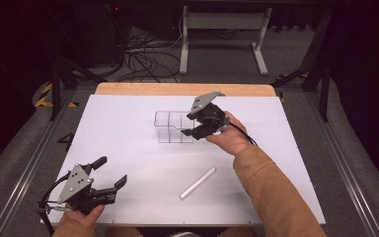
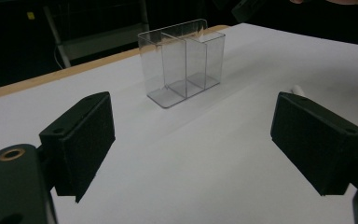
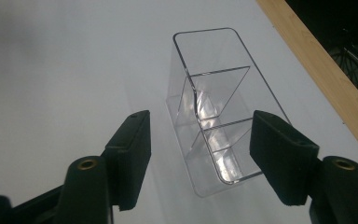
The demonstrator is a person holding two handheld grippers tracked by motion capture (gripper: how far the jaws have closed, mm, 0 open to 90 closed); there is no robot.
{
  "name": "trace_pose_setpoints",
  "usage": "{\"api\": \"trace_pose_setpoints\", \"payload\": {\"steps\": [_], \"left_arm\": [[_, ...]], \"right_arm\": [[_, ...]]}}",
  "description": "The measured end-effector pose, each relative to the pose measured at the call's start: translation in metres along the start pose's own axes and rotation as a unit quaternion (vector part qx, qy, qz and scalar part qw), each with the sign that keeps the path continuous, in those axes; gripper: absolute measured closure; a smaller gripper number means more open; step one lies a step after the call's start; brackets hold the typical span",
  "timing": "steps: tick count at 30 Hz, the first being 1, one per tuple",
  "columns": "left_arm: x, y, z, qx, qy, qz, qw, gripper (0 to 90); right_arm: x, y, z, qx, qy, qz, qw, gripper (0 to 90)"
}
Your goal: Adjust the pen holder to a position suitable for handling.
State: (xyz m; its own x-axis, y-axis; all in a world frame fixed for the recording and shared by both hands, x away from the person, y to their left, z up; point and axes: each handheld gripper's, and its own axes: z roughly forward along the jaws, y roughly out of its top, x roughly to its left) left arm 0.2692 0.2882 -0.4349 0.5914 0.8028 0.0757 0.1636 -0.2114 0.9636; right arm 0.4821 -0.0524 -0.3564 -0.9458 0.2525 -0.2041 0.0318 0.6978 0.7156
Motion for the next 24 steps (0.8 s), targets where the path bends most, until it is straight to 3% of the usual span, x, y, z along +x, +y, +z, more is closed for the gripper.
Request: {"api": "trace_pose_setpoints", "payload": {"steps": [6, 24], "left_arm": [[0.001, -0.002, -0.003, 0.000, 0.003, -0.005, 1.0000, 14.5], [0.001, -0.003, -0.001, 0.003, -0.001, -0.003, 1.0000, 14.5]], "right_arm": [[-0.004, 0.006, 0.017, 0.027, 0.010, -0.012, 0.9995, 45.8], [-0.003, 0.012, 0.064, 0.059, 0.020, -0.017, 0.9979, 55.4]]}}
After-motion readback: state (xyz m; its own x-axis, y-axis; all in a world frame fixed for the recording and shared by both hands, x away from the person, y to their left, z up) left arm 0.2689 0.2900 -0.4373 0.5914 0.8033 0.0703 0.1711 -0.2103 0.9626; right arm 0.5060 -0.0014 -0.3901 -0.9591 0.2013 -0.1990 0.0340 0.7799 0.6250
